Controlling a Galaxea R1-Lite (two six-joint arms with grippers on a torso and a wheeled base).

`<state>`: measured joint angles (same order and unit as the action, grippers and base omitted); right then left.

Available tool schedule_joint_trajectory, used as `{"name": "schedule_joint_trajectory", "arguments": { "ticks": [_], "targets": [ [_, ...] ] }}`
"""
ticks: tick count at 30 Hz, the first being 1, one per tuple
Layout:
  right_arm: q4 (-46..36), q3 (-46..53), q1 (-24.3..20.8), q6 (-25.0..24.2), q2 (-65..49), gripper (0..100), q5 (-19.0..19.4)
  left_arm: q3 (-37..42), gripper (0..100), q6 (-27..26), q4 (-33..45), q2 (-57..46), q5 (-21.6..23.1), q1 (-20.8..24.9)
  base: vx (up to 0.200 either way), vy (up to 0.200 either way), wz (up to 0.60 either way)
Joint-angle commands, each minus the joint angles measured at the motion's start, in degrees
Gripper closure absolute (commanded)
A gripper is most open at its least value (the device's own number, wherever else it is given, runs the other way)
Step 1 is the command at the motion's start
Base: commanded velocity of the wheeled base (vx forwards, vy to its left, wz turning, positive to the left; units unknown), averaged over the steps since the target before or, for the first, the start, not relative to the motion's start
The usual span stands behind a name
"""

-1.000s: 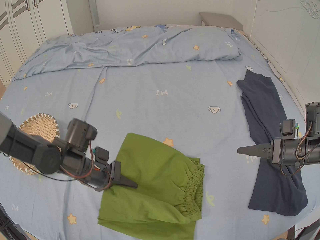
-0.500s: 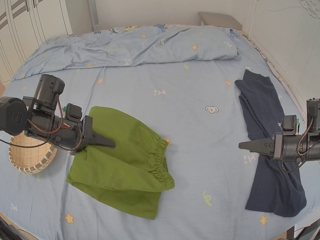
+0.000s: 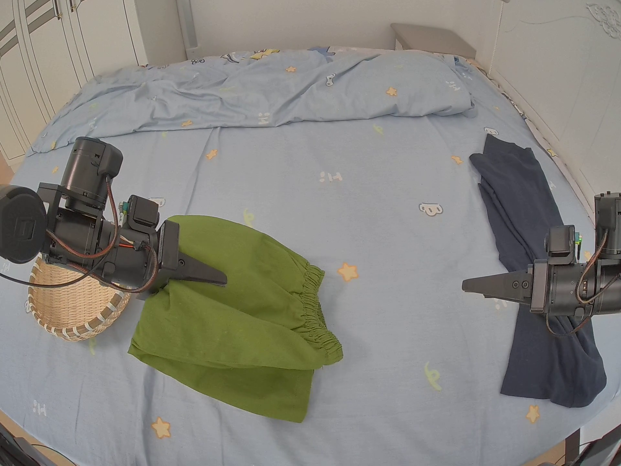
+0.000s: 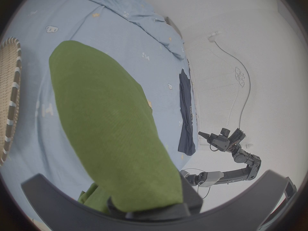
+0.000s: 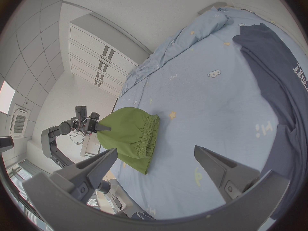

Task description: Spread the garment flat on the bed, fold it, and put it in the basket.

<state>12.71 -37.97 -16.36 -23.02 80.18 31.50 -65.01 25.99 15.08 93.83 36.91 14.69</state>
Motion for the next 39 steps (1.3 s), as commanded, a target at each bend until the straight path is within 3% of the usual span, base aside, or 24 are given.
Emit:
{"name": "schedule_joint_trajectory", "arguments": {
  "ticks": [1,13,28,33,39],
  "targets": [
    [0.03,0.00,0.01,-0.01,-0.02,0,-0.04,-0.20,100,0.03,-0.05,-0.67,0.00,-0.10,0.000,0.200,0.00],
    [0.03,0.00,-0.08,-0.01,-0.11,0,-0.04,0.59,100,-0.50,-0.05,-1.63,0.00,0.60,0.000,0.200,0.00],
    [0.03,0.27,-0.78,-0.01,-1.52,0,-0.21,0.76,100,-6.39,-0.67,-5.68,0.09,7.46,0.000,0.000,0.00],
    [0.03,0.44,-1.31,-0.01,-1.60,0,-0.56,-4.51,100,-9.64,-0.67,-5.06,-0.09,6.58,0.000,0.000,0.00],
    [0.03,0.44,-1.22,-0.01,-1.69,0,-0.56,-8.02,100,-9.82,-1.37,-6.03,0.09,-0.36,0.000,0.000,0.00]
  ]
}}
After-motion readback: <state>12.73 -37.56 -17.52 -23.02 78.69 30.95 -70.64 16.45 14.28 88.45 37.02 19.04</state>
